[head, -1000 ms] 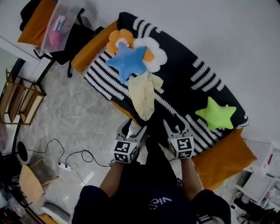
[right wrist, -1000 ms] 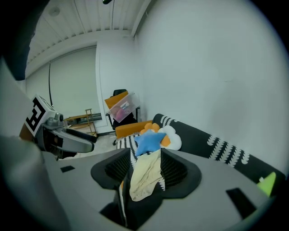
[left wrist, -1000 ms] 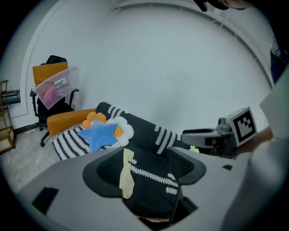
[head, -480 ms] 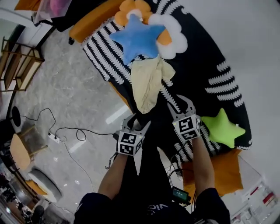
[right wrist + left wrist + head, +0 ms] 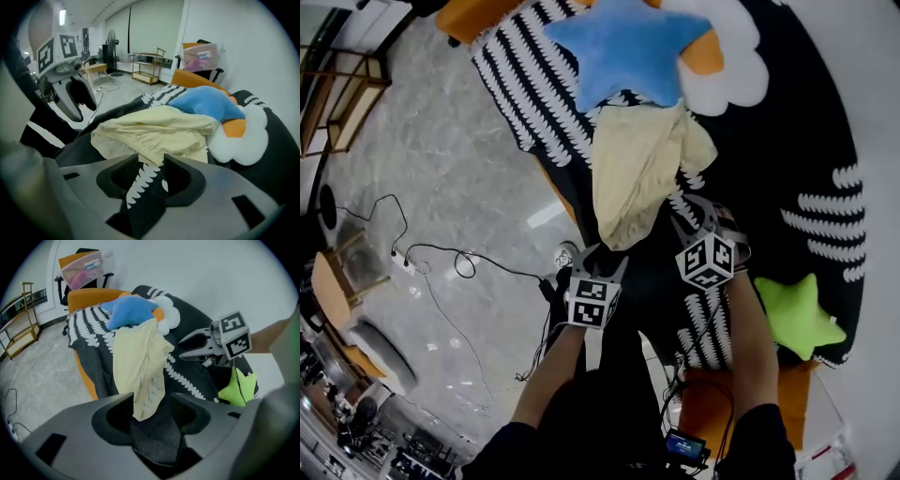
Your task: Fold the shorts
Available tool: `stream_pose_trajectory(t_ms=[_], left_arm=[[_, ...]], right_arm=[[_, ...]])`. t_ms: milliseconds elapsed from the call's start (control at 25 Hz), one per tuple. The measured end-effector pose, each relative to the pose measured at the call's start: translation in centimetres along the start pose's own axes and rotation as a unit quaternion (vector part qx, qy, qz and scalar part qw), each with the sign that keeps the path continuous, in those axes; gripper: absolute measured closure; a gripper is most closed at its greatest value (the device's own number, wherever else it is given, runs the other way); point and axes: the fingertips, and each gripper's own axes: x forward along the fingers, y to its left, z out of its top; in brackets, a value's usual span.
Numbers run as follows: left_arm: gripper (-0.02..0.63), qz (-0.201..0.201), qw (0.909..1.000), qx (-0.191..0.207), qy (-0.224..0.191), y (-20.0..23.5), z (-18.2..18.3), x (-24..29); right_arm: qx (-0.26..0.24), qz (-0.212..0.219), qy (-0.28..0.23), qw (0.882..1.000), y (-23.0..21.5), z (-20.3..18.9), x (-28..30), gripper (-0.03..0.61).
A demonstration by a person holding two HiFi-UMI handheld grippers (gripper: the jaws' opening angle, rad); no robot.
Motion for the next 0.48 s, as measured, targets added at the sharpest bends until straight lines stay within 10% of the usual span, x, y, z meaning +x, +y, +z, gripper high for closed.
stream_pose_trajectory(t_ms=[480], left_arm=[[0.436,0.062,0.9934,-0.082,0.052,2.5,-5.7,6.0]], right_arm=[[-0.153,0.009,0.038,0.987,0.5,-2.5,8.1,0.435]])
